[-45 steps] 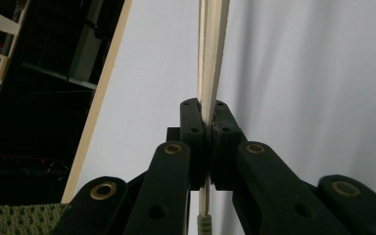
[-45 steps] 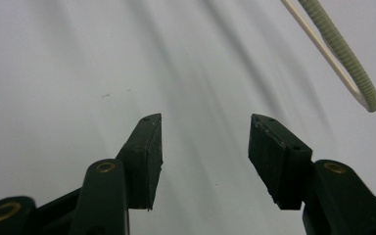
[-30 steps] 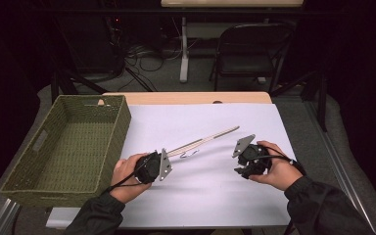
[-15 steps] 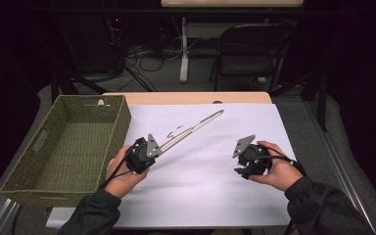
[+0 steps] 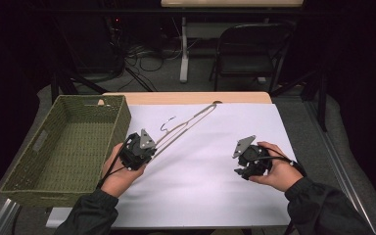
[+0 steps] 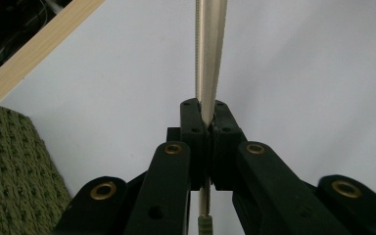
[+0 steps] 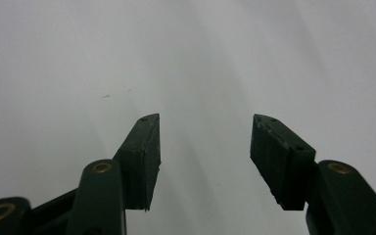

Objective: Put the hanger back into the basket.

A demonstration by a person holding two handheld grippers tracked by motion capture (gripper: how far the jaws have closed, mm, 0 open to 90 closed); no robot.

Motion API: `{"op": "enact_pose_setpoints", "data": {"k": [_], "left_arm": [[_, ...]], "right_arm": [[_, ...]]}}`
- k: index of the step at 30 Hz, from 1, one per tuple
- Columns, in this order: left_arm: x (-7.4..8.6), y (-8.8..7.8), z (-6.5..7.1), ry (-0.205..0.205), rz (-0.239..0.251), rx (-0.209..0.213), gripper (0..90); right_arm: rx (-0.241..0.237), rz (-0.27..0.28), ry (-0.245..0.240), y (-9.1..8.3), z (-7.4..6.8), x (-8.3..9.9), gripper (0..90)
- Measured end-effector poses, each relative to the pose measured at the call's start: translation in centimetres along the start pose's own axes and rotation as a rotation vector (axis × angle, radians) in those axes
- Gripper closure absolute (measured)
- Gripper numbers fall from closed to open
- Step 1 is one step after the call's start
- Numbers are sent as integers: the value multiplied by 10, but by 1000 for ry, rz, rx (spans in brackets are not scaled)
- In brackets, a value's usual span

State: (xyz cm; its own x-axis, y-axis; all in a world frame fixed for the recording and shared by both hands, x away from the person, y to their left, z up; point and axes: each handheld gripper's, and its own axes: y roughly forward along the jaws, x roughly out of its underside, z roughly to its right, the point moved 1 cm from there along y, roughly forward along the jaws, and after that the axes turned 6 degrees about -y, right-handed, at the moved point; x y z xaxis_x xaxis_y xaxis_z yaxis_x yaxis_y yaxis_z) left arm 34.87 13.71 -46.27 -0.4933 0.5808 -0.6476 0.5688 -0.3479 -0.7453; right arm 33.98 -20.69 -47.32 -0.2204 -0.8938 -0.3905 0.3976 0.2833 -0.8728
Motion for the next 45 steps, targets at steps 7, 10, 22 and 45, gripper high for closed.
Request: {"op": "enact_pose_setpoints", "data": {"k": [7,10,22,45], "left_arm": [[-3,-11,-5,-50,-12,35,873],[-3,-12,-7,-73,-26,54,873],[6,-19,-20,-179,-94,156,873],[24,-50,-67,-410,-174,388,874]], "right_arm": [[-14,-44,-8,-3,-1,1,448],[0,-3,10,-1,-4,2,447],[-13,-3,-15,2,-10,2,434],[-44,10,73,1,-18,13,350]]}}
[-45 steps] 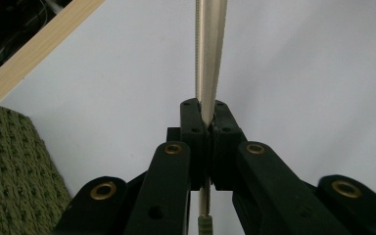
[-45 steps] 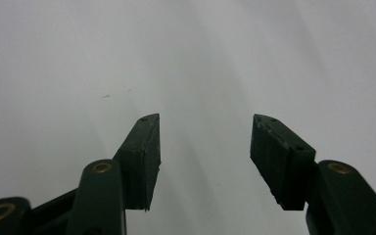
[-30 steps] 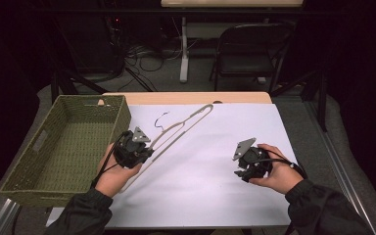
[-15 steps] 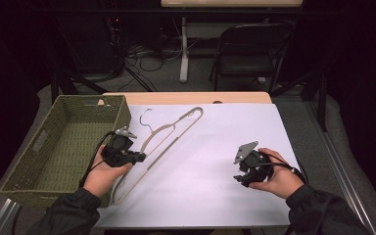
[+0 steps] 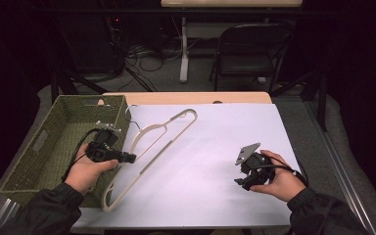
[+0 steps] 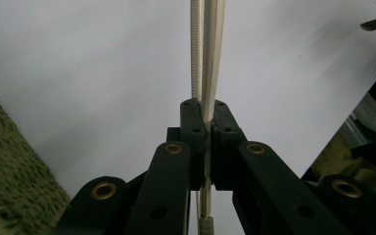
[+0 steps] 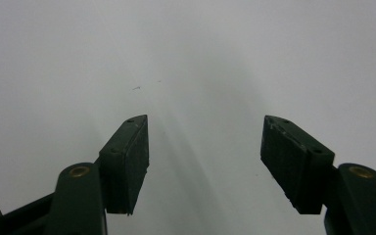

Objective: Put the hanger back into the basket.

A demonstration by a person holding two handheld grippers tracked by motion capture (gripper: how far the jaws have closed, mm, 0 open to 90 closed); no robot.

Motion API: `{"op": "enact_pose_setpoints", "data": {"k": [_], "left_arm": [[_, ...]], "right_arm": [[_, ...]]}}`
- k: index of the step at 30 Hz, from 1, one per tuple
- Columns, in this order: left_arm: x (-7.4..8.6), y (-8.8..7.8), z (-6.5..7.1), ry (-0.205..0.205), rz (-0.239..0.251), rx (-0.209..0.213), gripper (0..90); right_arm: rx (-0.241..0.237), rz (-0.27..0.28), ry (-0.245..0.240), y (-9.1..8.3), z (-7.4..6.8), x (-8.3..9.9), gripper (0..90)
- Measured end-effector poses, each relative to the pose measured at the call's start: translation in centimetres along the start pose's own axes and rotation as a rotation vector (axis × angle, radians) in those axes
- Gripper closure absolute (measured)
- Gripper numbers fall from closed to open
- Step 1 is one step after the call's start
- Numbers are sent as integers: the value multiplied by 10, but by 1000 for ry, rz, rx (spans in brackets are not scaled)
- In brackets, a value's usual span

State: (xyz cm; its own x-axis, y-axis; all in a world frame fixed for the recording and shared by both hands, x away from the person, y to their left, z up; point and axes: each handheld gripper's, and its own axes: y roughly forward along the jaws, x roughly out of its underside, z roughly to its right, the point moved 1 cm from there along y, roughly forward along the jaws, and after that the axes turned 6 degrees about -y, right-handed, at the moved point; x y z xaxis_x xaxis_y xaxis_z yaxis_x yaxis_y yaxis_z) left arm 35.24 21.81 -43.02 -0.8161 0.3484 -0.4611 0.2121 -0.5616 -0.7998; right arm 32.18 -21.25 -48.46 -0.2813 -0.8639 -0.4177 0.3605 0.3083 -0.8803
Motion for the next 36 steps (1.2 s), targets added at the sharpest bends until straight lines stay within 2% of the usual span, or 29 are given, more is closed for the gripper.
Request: {"op": "enact_pose_setpoints", "data": {"k": [3,5,7,10,11,14,16,20,22,26,30,33,35,36], "left_arm": [[0,-10,-2,-17,-3,16,873],[0,-17,-3,-30,-3,42,873],[-1,-25,-4,-50,-2,74,873],[-3,-35,-7,-60,0,86,873],[-3,-38,-8,-71,3,92,873],[-4,-49,-15,-75,5,112,874],[-5,-56,-20,-80,8,120,873],[-4,-71,-31,-88,6,109,873],[-3,-77,-36,-85,-2,99,873],[1,-90,-48,-97,-11,83,873],[5,-101,-60,-102,0,96,873],[7,-110,-68,-92,8,98,874],[7,-117,-75,-80,15,75,873],[8,-121,-78,-83,23,76,873]], "right_arm": [[-1,12,4,1,0,1,350],[1,11,-2,1,1,1,350],[-1,-5,12,1,1,2,350],[-8,-5,2,2,2,2,350],[-2,-8,17,3,1,3,350],[-6,6,13,4,2,4,350],[-15,-25,16,2,2,5,350],[-6,-16,24,4,2,7,350],[-3,5,18,6,3,7,350],[-8,-20,24,5,3,8,351],[0,-17,21,6,3,8,352],[3,-18,23,6,3,8,352],[-11,-21,25,6,3,7,352],[-3,-26,19,6,3,7,352]]}}
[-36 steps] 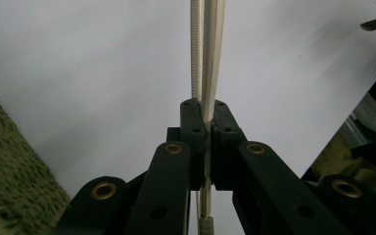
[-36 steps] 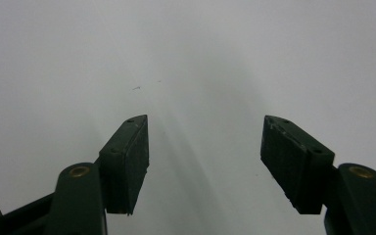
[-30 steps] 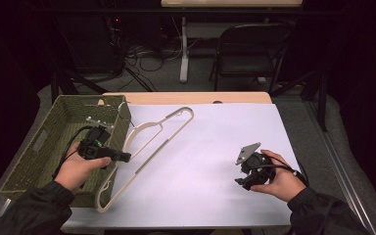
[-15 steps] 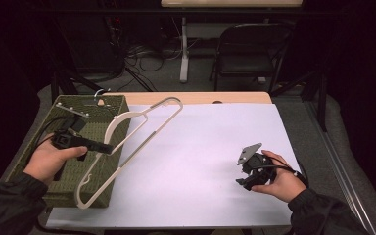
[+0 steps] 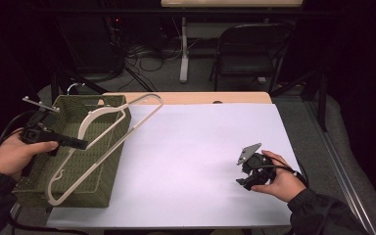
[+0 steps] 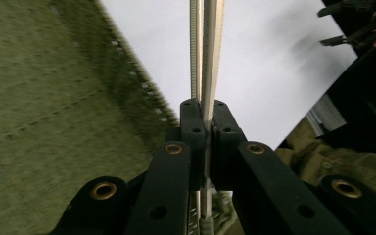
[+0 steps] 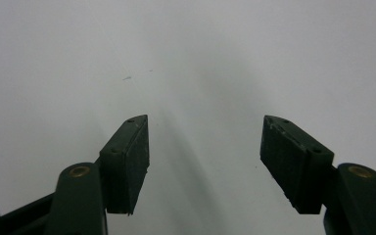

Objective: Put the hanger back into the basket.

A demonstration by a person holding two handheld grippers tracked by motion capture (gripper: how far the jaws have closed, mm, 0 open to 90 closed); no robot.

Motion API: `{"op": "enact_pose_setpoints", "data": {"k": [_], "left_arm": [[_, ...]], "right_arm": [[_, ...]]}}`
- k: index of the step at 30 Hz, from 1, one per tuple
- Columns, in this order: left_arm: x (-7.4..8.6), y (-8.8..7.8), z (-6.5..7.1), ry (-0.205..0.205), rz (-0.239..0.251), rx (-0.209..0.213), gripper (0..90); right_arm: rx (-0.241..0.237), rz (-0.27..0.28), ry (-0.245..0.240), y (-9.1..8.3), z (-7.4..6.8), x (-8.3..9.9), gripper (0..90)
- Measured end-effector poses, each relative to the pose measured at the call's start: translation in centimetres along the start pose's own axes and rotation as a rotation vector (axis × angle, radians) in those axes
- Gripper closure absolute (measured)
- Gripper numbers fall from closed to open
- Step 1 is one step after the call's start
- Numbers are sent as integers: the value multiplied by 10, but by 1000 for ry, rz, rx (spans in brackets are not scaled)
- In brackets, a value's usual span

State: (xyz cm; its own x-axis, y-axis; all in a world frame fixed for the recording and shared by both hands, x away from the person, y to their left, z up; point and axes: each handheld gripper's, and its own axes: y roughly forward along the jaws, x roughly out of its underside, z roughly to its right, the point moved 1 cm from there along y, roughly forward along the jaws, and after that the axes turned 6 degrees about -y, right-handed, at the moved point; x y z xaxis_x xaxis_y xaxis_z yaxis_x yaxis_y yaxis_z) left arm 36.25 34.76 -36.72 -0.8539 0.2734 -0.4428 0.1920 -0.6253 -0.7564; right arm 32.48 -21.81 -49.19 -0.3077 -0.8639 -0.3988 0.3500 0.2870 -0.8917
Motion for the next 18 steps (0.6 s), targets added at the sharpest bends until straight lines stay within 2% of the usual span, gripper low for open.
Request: {"op": "enact_pose_setpoints", "data": {"k": [4,5,6,7,10,11,18], "left_arm": [[0,-19,-16,-2,34,-19,873],[0,-23,-20,-2,39,-29,873],[0,-26,-24,-4,42,-32,873],[0,-29,-27,-4,43,-37,874],[0,-36,-37,8,32,-67,873],[0,-37,-40,6,33,-82,874],[3,-49,-60,22,23,-157,874]], "right_arm": [[-6,-13,-12,-1,1,-1,353],[1,18,0,2,0,0,353],[3,21,-2,3,0,0,353],[2,6,4,2,0,-1,353],[0,15,3,5,0,-1,353],[-5,-4,5,4,0,-2,353],[-6,-7,7,6,-1,-2,352]]}}
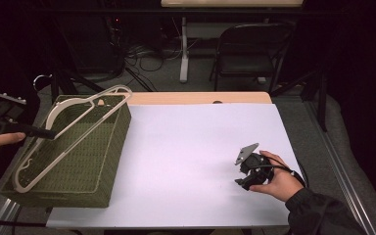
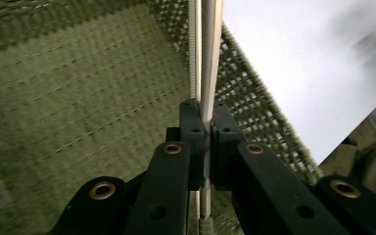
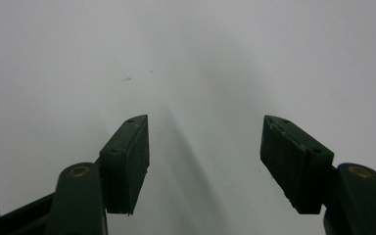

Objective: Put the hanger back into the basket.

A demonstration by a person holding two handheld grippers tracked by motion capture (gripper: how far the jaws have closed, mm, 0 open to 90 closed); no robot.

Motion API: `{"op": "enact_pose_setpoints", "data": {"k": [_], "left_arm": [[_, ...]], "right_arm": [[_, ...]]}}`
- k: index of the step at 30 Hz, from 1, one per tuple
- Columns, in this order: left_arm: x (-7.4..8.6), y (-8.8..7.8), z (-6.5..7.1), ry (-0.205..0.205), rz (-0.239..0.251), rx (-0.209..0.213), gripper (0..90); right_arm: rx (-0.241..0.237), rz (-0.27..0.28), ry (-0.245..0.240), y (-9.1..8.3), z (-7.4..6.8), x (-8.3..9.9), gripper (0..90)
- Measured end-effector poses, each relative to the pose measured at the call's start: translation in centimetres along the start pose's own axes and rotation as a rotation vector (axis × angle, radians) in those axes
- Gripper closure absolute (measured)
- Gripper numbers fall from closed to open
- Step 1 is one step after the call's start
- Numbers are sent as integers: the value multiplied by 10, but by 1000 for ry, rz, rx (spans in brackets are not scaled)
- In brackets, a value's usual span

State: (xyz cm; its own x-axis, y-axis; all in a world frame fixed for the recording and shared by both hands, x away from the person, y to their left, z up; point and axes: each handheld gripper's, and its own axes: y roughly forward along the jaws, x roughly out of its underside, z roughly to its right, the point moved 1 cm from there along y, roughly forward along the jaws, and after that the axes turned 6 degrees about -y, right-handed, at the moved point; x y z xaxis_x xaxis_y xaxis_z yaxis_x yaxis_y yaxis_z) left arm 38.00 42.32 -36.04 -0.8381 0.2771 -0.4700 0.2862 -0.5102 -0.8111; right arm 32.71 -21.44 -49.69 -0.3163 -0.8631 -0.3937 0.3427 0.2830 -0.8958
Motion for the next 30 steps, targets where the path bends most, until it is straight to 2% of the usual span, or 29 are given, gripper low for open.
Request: {"op": "enact_pose_setpoints", "data": {"k": [3,6,7,9,10,11,12,15,16,18,19,20,22,23,26,27,30], "left_arm": [[0,-2,-6,26,-8,-32,873],[1,0,-11,28,-33,-42,874],[1,1,-14,31,-43,-70,874],[1,2,-19,19,-41,-68,874],[1,2,-22,15,-34,-70,874],[2,2,-24,12,-31,-68,873],[2,1,-26,9,-28,-76,873],[3,0,-31,7,-42,-123,874],[4,0,-33,9,-55,-127,874],[6,1,-36,15,-58,-143,873],[6,2,-36,15,-52,-147,873],[6,3,-37,13,-48,-154,873],[7,7,-38,29,-51,-174,873],[7,10,-40,27,-46,-180,873],[8,21,-41,48,-70,-183,873],[8,25,-41,56,-76,-180,873],[10,38,-42,71,-69,-178,873]], "right_arm": [[5,12,-2,1,0,1,353],[6,0,1,-1,0,0,352],[6,5,1,-1,0,0,352],[10,10,-1,-2,0,0,352],[8,-12,-6,-3,0,-1,352],[15,2,0,-2,-1,-1,352],[8,-23,-15,-4,0,-1,353],[9,-18,-16,-3,-1,-1,353],[7,-19,-4,-3,-2,0,353],[7,-8,-8,-1,0,1,353],[8,-27,-1,-2,0,1,353],[12,-5,2,0,0,2,353],[13,-2,4,1,0,1,353],[9,-23,0,-1,0,0,353],[5,-19,-6,0,-1,-1,353],[10,-3,-1,1,-2,-1,353],[9,-14,-3,0,-1,-1,353]]}}
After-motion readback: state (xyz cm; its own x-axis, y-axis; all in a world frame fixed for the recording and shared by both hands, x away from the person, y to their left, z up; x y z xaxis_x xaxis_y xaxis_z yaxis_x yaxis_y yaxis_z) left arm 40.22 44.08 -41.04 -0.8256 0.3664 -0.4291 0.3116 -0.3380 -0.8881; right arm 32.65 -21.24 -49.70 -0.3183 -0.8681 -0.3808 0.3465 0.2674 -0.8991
